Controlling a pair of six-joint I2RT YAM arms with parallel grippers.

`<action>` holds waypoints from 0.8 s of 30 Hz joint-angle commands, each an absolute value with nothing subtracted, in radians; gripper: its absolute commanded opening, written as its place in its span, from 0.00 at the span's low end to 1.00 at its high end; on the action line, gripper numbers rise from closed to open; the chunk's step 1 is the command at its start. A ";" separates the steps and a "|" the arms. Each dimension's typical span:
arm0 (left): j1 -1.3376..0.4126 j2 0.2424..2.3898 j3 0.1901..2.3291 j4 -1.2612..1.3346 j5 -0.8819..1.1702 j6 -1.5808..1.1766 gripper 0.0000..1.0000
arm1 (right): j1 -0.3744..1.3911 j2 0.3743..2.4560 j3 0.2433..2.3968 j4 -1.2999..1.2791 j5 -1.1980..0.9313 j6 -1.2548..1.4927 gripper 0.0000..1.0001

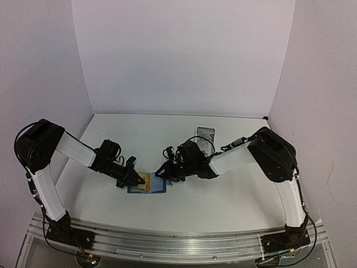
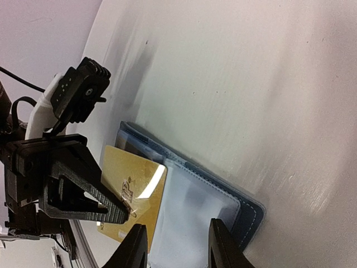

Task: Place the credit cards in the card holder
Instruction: Insert the credit card into the card holder.

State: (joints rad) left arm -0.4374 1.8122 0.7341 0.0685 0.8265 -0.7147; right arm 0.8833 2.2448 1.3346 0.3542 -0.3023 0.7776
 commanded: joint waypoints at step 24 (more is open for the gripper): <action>-0.445 1.925 0.736 0.188 0.850 -0.695 0.00 | 0.891 2.253 1.322 0.287 -0.308 0.730 0.37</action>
State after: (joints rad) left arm -0.4461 1.8870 0.7467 0.1600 0.9222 -0.7319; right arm 0.8890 2.2379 1.3277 0.3538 -0.2909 0.7319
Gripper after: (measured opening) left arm 0.007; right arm 0.366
